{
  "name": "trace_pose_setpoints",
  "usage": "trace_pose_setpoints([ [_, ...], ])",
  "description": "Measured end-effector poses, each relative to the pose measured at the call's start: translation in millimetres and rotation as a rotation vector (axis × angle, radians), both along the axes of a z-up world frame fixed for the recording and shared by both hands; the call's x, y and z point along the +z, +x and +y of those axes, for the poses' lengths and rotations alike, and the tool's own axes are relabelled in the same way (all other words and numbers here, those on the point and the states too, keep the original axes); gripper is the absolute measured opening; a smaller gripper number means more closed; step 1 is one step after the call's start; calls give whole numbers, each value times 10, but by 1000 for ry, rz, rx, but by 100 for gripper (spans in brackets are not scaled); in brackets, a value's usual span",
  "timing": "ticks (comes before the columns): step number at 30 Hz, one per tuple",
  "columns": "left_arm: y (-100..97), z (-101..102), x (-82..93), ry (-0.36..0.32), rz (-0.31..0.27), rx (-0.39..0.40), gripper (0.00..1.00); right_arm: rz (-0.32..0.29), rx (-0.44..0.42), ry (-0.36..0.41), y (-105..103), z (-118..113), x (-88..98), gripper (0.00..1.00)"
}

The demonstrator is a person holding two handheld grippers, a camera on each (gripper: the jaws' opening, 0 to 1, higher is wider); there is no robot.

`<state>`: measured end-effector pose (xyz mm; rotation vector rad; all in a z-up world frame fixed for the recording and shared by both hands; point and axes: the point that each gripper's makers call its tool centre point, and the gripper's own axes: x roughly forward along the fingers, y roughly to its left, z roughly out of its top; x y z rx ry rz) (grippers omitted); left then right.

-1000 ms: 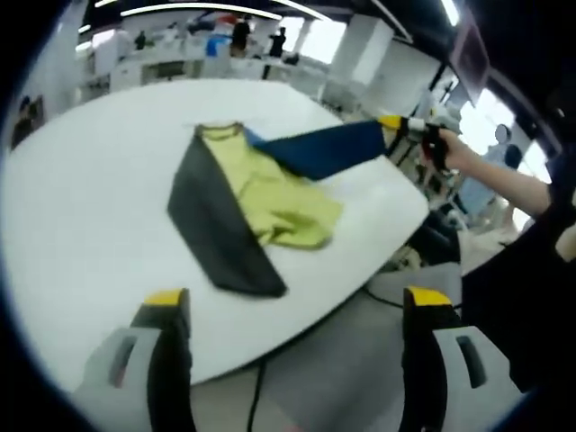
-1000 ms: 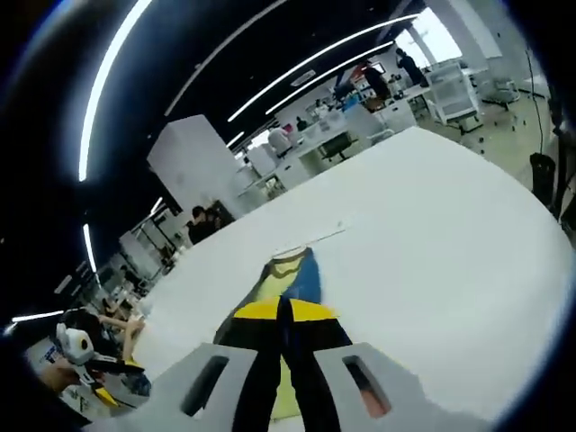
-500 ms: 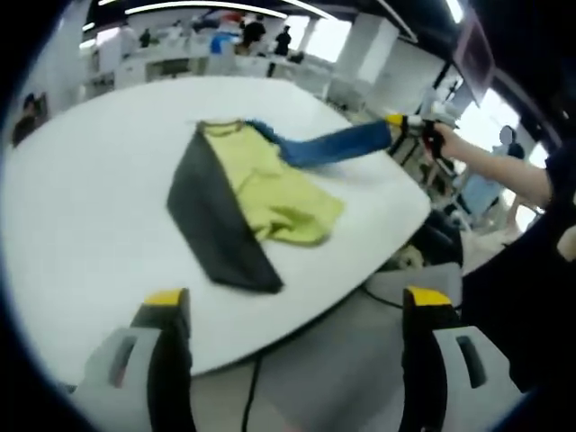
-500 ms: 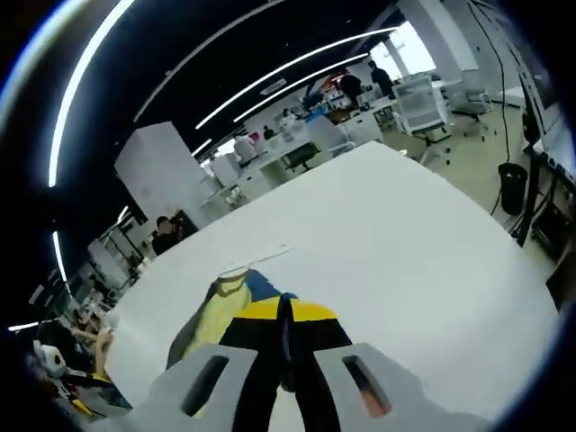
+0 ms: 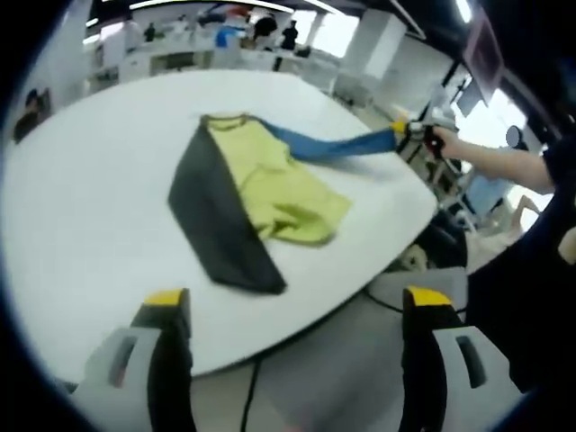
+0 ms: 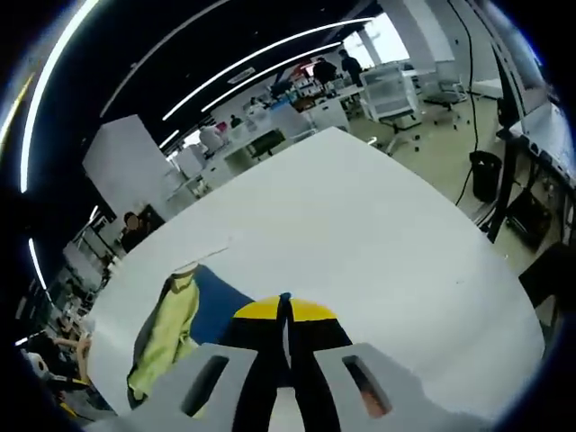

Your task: Fold the garment on the visible template until the final outline fits inside the template.

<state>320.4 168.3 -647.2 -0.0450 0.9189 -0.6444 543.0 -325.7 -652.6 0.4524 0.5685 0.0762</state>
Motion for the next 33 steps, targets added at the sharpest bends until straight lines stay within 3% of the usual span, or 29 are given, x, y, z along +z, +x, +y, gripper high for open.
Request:
trace_pose_setpoints([
  [17,167,-57,-146,29,45,-9,94,114,-40,-60,119,-442,-430,2],
  [33,248,-39,-321,62,97,-17,95,198,-35,-159,323,-645,-684,2],
])
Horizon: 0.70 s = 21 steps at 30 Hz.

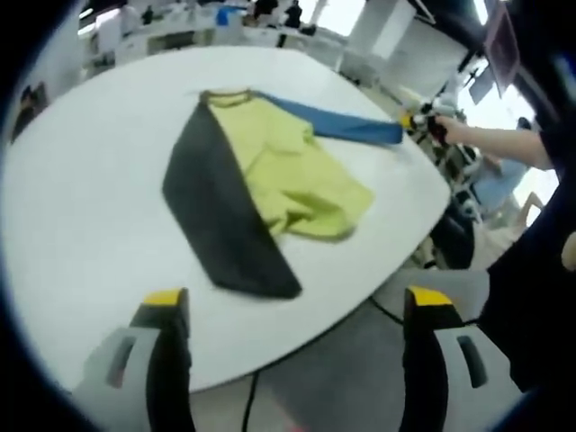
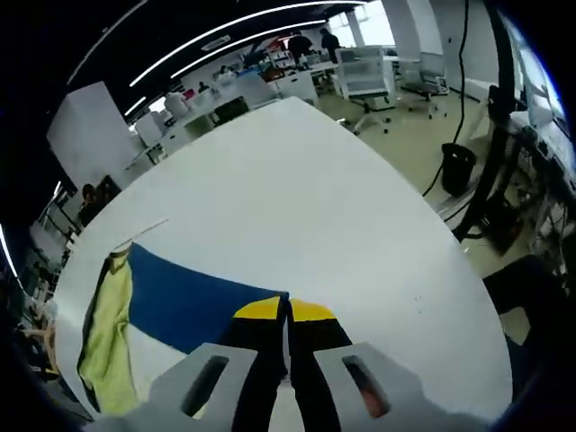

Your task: Fold the garment on the visible template until the final outline fits inside the template.

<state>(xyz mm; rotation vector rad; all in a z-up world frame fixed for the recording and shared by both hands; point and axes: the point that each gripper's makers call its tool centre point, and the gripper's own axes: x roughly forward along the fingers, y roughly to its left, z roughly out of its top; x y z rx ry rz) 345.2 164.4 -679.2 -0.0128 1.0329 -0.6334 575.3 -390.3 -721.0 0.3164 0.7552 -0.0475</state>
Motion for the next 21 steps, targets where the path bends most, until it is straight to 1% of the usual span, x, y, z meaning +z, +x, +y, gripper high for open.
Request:
trace_pose_setpoints([
  [3,3,11,-34,4,11,-2,96,17,12,-28,36,-40,-37,2],
  [6,14,18,-73,8,23,-3,96,27,9,-35,96,-105,-75,2],
  [12,55,7,-115,18,32,-14,96,50,15,-66,149,-190,-137,2],
  [17,104,32,-107,45,17,-22,95,78,47,-113,174,-190,-203,2],
  [21,149,34,-84,36,9,-13,95,98,69,-140,232,-227,-280,2],
])
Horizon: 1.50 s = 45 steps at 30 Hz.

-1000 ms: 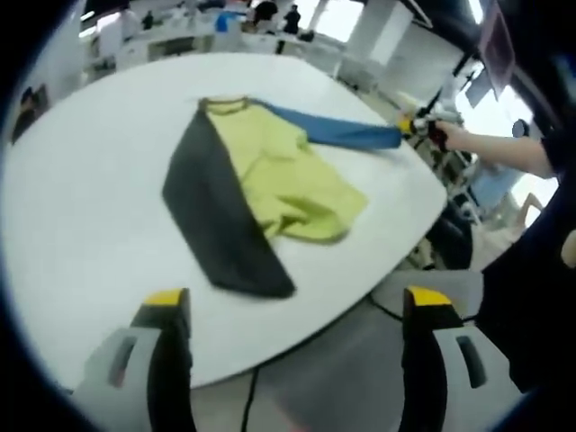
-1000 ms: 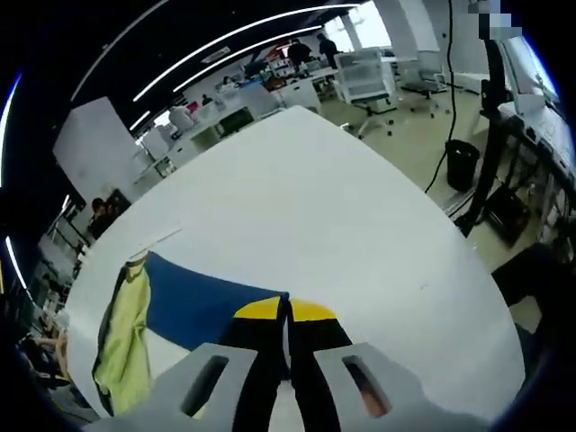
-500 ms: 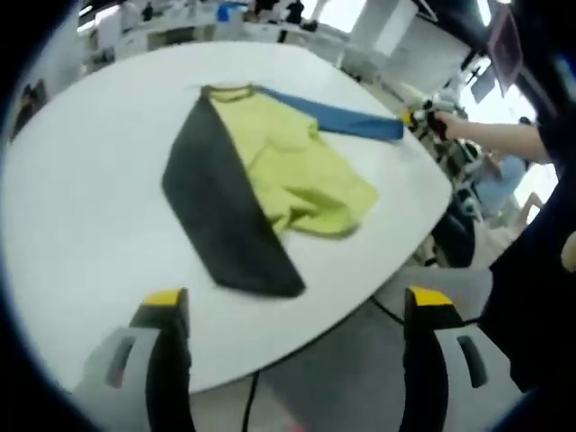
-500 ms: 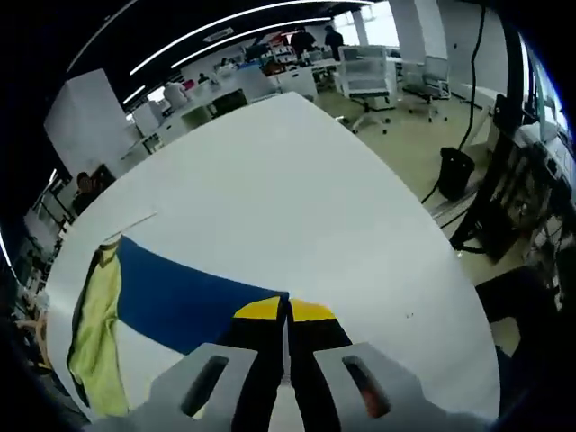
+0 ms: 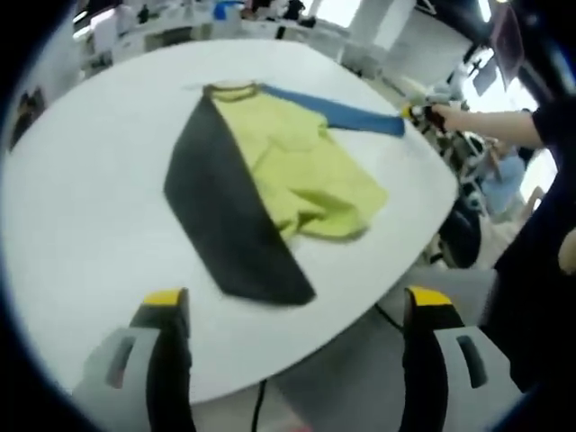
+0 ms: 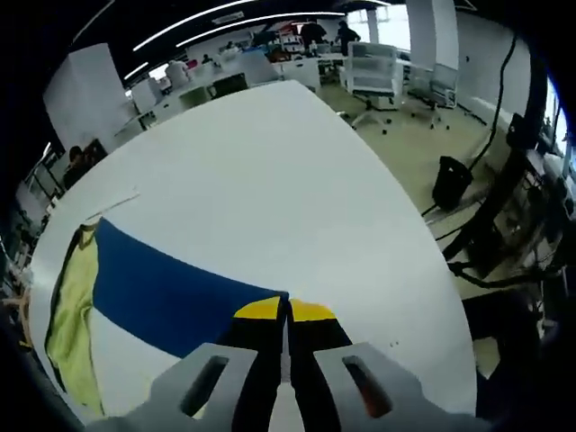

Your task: Fold the garment on the visible template until the final outline fits inside the template.

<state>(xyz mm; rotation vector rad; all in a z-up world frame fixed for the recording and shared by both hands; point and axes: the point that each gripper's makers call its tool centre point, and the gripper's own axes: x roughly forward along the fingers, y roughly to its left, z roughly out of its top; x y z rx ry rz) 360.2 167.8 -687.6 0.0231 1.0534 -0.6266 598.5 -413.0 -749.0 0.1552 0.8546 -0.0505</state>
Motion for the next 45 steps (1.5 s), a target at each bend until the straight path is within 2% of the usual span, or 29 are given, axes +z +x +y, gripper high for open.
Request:
trace_pose_setpoints([
  [13,149,-23,-32,-13,12,5,95,32,6,-30,126,-79,-197,2],
  [16,162,-23,-33,-16,14,9,95,33,3,-32,215,-168,-250,2],
  [24,180,-32,-32,-45,21,30,95,48,14,-53,217,-160,-287,2],
  [45,183,-46,-8,-46,15,30,95,58,33,-69,209,-150,-280,3],
])
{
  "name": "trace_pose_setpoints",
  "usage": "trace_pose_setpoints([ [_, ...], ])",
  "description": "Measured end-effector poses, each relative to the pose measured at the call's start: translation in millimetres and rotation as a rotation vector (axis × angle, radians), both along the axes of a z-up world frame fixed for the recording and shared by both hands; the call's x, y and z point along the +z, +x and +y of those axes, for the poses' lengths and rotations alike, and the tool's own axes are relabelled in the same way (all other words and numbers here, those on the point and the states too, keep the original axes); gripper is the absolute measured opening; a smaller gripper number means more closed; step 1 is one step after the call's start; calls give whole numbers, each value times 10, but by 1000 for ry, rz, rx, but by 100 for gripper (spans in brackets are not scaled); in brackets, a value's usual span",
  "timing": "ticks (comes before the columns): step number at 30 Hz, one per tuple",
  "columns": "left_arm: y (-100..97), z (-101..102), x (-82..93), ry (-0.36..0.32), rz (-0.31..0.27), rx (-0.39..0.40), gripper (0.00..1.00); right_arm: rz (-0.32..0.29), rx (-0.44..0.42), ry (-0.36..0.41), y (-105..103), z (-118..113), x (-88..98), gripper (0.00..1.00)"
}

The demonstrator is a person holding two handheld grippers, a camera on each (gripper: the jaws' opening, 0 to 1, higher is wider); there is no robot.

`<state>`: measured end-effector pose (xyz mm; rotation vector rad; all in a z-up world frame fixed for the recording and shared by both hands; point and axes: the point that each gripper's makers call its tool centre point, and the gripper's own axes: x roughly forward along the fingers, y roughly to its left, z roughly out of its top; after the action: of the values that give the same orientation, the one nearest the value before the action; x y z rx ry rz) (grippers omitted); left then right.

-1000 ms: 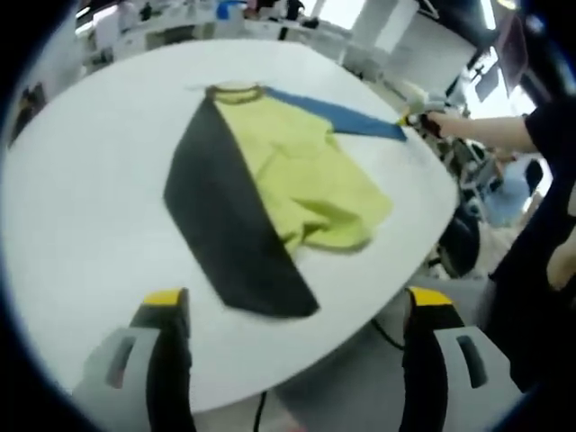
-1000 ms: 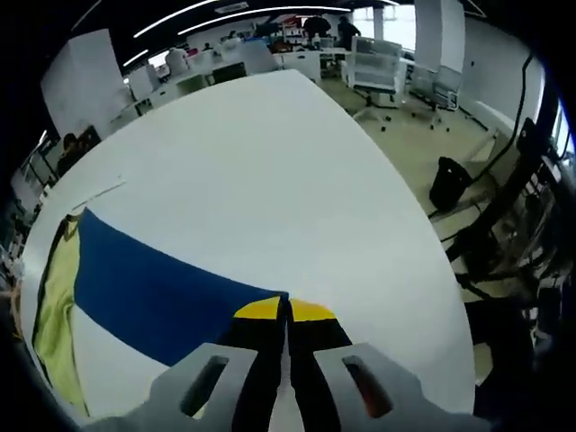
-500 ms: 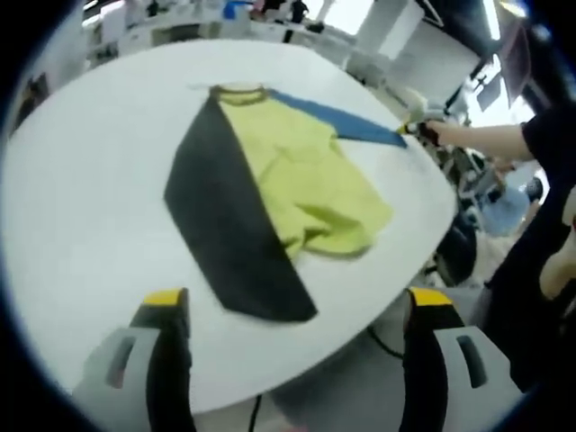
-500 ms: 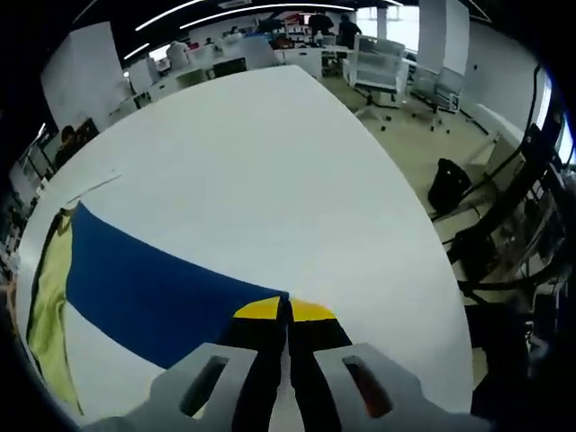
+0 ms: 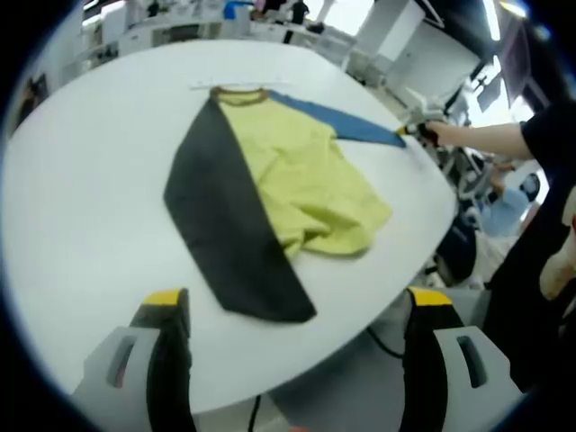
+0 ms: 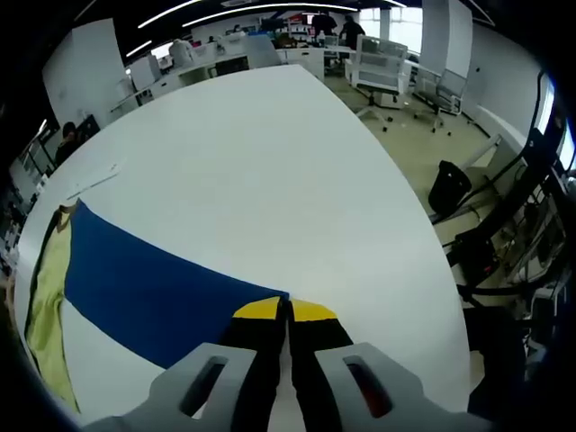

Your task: Fold the garment on the visible template until the final outline fits inside the template.

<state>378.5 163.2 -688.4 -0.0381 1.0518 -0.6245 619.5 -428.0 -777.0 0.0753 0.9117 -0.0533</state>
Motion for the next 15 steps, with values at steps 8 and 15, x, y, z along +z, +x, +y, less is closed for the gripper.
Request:
trace_pose_setpoints([
  [8,10,-8,28,-1,-7,-4,95,-22,-64,17,-7,-73,93,8],
  [15,57,-76,86,-14,-33,-28,95,-38,-28,-10,-87,-17,254,11],
])
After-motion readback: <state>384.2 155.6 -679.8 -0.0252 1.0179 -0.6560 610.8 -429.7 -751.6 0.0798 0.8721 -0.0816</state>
